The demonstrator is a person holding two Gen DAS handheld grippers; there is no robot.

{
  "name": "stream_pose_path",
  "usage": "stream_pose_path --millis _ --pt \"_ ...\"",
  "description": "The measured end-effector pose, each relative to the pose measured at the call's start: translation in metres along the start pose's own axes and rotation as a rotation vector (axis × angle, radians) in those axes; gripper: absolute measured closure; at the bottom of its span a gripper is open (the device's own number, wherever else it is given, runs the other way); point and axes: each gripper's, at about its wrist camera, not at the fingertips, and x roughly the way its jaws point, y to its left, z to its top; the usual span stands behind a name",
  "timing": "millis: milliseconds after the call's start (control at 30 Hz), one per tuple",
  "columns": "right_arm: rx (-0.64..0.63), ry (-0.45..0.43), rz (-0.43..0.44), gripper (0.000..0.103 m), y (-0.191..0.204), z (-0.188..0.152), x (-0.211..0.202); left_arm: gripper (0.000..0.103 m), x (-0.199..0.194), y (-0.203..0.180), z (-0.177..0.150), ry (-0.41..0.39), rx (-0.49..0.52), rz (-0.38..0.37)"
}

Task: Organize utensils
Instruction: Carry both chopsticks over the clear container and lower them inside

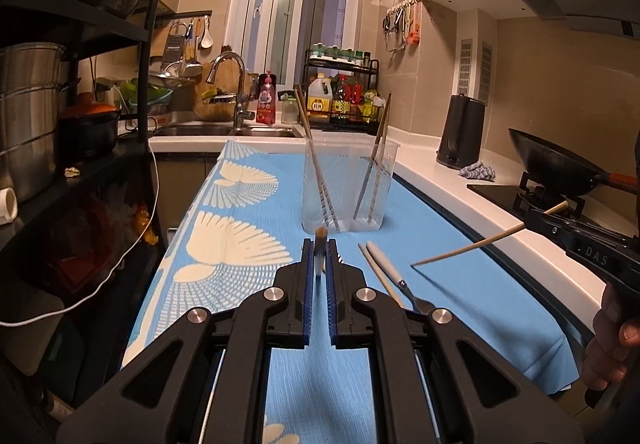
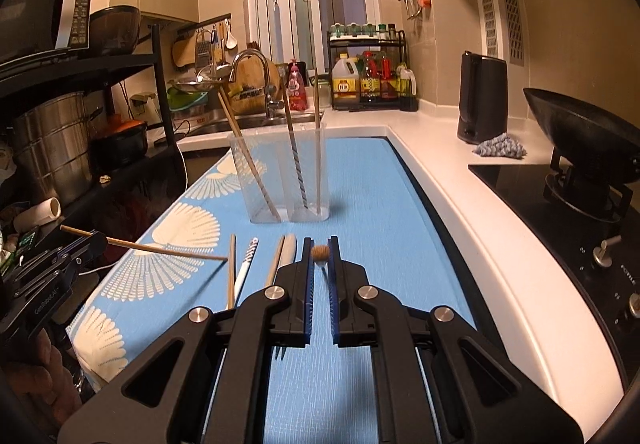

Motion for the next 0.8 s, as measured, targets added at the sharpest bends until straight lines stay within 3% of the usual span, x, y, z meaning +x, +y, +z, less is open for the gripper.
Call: stream_pose_path --millis 233,800 --pt "-0.011 -0.033 0.01 0.096 0.004 0.02 -0.002 0.097 -0.001 -0.005 0.018 -0.016 0.023 -0.014" --pt "-0.036 -0.032 0.042 0.096 0.018 0.055 0.013 0.097 0.014 -0.016 0.064 0.066 0.03 -0.047"
